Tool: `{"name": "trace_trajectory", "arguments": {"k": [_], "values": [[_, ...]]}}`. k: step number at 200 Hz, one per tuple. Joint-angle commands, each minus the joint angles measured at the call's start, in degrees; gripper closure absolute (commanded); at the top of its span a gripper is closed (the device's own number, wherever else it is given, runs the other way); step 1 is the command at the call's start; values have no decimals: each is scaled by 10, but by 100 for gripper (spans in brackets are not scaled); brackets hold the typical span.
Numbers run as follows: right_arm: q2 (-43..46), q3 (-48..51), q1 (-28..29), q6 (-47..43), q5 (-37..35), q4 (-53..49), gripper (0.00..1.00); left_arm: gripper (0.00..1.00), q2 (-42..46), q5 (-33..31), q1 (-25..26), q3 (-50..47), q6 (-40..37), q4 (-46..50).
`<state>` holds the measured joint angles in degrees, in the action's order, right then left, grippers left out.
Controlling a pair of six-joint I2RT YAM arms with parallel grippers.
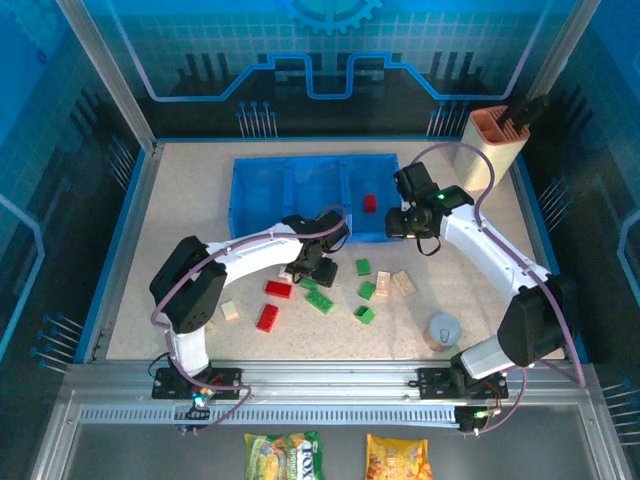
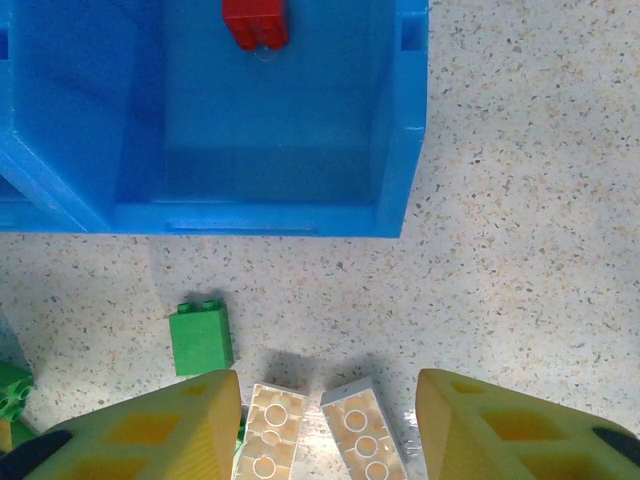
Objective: Sort the legos into containers by color
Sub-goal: Pick up the lego from the center of the table.
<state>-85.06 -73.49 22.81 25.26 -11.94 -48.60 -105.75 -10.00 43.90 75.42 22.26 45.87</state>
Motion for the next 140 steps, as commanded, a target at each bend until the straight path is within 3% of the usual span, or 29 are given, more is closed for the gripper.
{"name": "trace_trajectory", "arguments": {"k": [1, 140], "values": [[14, 2, -6, 7, -6, -13, 49, 30, 12, -22, 1, 16, 6, 26], [21, 12, -2, 15, -8, -16, 50, 38, -46, 16, -9, -30, 16, -33]]}}
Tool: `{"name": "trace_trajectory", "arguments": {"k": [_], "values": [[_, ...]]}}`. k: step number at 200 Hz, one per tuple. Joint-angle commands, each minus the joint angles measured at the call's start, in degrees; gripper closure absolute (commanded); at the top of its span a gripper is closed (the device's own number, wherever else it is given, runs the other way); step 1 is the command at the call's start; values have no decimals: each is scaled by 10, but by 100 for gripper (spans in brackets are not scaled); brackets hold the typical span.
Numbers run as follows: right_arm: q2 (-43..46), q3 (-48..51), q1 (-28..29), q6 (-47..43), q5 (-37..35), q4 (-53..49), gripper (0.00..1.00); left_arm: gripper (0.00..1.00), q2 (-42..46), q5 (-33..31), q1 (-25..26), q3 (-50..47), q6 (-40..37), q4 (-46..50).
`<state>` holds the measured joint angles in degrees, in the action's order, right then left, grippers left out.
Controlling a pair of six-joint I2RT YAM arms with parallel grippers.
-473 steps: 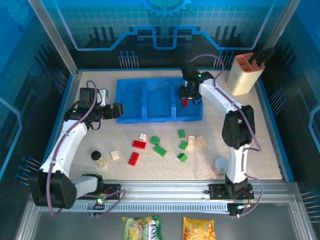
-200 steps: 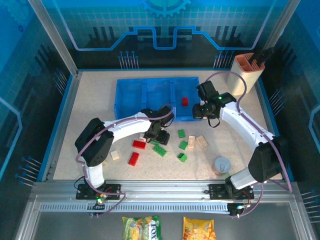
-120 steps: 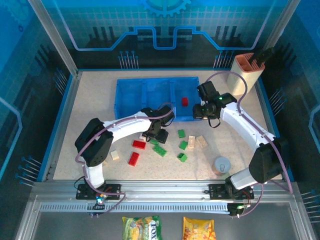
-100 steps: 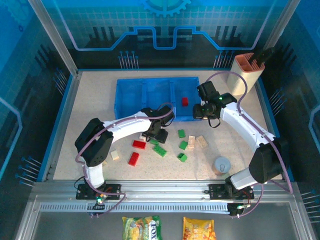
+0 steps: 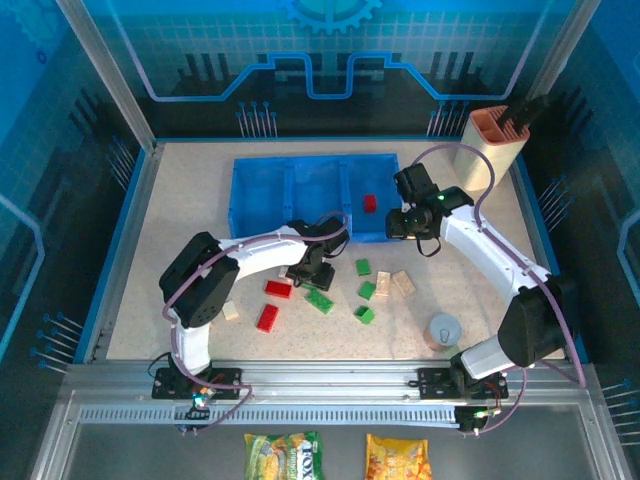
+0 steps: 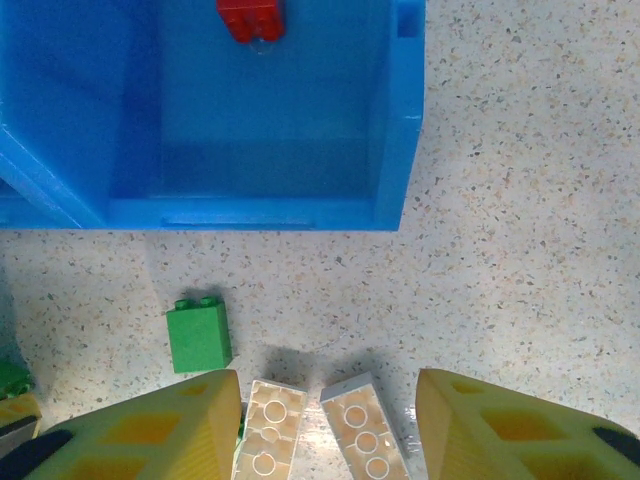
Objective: Sort the legos into containers by color
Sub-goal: Pick up the lego from the center of the table.
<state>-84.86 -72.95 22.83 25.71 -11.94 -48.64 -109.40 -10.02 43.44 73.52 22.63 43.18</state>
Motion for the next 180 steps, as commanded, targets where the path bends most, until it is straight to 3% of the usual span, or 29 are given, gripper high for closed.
{"name": "trace_trajectory", "arguments": {"k": [1, 104, 180], "values": [[18, 7, -2, 10, -8, -15, 50, 38, -10, 16, -4, -11, 13, -7], [32, 2, 5, 14, -19, -28, 50, 55, 10, 20, -7, -14, 14, -4], [48, -9, 7, 14, -30, -41, 50, 58, 64, 3, -12, 51, 9, 41]]}}
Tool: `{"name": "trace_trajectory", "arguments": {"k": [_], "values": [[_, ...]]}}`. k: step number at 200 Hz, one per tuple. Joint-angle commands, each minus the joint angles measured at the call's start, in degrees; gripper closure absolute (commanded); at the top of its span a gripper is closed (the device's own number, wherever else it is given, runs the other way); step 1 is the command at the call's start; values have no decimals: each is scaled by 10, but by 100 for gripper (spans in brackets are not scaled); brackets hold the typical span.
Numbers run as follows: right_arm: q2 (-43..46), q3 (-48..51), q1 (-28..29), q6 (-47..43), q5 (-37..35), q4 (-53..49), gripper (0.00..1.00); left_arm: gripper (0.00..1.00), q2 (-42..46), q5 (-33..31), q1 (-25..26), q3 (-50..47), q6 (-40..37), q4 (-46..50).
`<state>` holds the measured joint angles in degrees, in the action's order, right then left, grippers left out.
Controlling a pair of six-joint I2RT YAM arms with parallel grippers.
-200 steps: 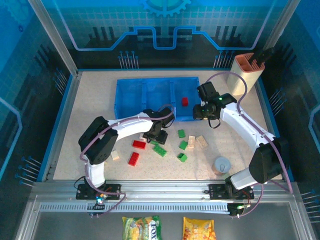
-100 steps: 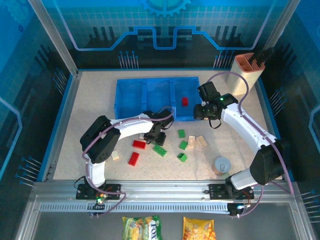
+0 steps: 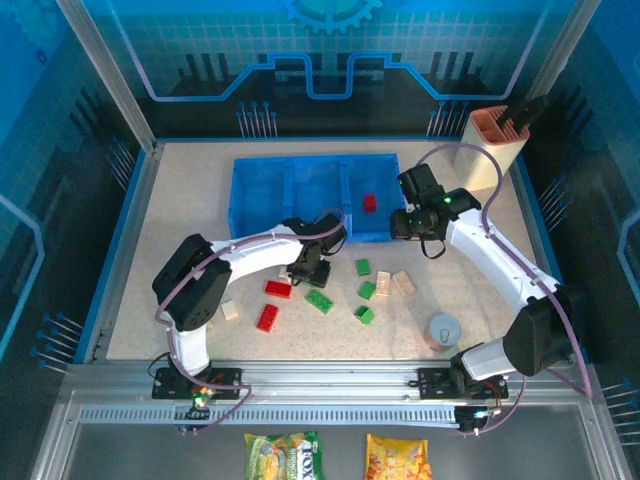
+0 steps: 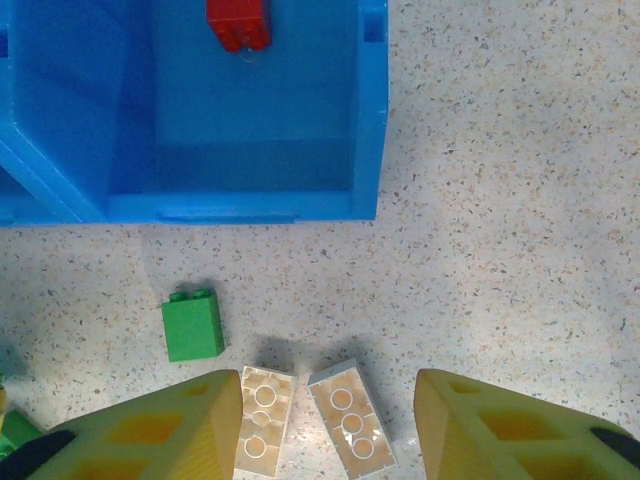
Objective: Sort the legos into containers by color
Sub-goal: Pick up the lego from the center of the table, then place the lego in the container.
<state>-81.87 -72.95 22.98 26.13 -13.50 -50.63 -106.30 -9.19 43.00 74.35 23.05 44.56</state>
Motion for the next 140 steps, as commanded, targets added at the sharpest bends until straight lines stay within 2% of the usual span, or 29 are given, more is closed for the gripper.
{"name": "trace_trajectory", "arguments": {"k": [1, 27, 75, 140], "values": [[18, -9, 5, 9, -14, -21, 50, 58, 34, -6, -8, 44, 5, 28], [24, -9, 6, 12, -18, -24, 50, 62, 34, -16, -19, 82, 16, 29], [31, -9, 7, 13, -23, -30, 50, 61, -10, -60, -43, 162, 58, 33], [40, 3, 7, 16, -27, -31, 50, 62, -99, -65, -92, 282, 92, 38]]}}
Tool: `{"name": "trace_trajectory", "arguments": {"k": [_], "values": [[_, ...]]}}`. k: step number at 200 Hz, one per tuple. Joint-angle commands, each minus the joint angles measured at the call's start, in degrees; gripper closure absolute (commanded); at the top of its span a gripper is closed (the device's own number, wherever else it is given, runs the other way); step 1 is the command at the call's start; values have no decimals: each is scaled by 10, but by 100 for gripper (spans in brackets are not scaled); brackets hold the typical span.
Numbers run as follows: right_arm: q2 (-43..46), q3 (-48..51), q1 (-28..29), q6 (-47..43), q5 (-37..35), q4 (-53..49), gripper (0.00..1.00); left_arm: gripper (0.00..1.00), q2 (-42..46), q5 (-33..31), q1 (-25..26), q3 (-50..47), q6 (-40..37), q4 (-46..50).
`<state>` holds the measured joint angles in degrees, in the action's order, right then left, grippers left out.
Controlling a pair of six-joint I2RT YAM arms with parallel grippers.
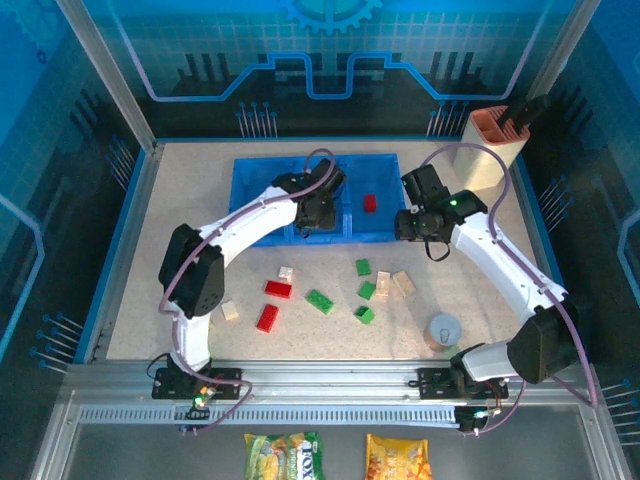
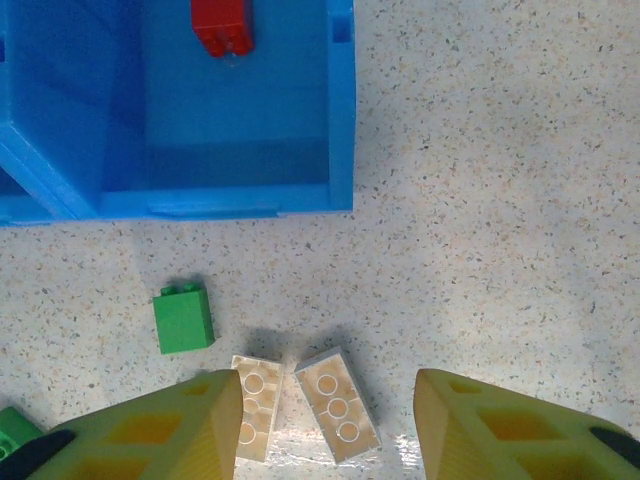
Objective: Sort the legos into containers by color
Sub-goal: Place the lego in the container.
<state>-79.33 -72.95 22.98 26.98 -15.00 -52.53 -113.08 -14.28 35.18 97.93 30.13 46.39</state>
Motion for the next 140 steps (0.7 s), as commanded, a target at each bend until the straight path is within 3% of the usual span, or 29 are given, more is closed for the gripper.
{"name": "trace_trajectory", "arguments": {"k": [1, 140], "values": [[14, 3, 7, 8, -12, -13, 50, 62, -33, -14, -14, 47, 22, 19], [11, 13, 4, 9, -10, -10, 50, 62, -239, -33, -63, 237, 8, 44]]}}
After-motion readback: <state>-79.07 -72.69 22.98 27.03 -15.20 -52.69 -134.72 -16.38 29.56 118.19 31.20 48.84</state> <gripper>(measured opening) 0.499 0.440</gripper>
